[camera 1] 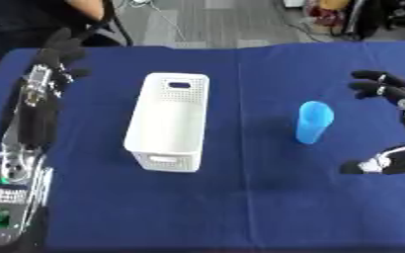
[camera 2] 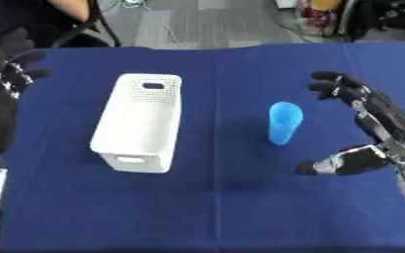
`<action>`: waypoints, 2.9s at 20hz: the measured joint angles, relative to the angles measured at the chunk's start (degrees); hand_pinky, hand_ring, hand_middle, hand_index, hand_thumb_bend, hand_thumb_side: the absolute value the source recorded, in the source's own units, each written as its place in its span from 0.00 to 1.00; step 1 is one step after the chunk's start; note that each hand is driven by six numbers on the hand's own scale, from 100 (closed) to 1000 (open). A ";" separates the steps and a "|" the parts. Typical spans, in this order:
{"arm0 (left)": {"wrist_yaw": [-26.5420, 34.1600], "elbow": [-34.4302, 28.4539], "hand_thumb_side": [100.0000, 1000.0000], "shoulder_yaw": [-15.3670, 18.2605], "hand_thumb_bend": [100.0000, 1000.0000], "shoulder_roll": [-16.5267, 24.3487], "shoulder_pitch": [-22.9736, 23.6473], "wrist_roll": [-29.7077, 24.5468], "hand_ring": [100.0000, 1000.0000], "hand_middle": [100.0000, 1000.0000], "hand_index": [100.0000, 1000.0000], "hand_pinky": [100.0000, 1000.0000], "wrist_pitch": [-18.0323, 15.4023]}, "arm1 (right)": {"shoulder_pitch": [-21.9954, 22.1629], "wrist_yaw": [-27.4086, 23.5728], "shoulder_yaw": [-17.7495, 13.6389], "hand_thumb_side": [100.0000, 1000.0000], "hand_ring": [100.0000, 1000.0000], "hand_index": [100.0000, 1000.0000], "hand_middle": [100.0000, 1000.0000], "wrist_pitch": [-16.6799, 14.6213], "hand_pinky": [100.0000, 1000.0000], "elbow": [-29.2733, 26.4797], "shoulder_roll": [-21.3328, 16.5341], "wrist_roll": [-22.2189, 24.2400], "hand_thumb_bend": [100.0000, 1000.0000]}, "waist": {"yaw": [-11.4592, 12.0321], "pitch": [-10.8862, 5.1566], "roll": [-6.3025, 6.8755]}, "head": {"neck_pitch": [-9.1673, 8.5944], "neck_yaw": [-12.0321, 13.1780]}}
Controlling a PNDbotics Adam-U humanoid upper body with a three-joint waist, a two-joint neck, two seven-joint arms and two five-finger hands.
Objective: Pick up objects on the table and place them in the box.
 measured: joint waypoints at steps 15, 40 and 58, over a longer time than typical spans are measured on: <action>-0.03 0.01 1.00 -0.34 0.00 0.01 0.01 -0.85 0.86 1.00 0.83 0.77 -0.05 | -4.37 -1.46 1.94 0.49 0.68 0.87 0.89 -1.74 0.71 4.53 -2.29 1.24 0.98 | 0.37 0.26 -0.20 | 0.01 -0.51; -0.43 0.08 1.00 -1.02 0.02 0.00 -0.12 -2.48 0.86 0.99 0.83 0.77 0.05 | -11.28 0.92 7.07 0.44 0.68 0.87 0.88 -6.49 0.71 14.41 -3.07 3.57 0.99 | 1.70 0.71 -0.31 | 0.02 -1.45; -0.45 0.14 1.00 -1.37 0.01 -0.04 -1.08 -3.30 0.86 0.98 0.82 0.77 -0.07 | -14.78 1.39 7.00 0.42 0.67 0.86 0.89 -7.59 0.71 21.33 -3.80 3.41 0.99 | 2.41 1.84 -0.03 | 0.02 -1.49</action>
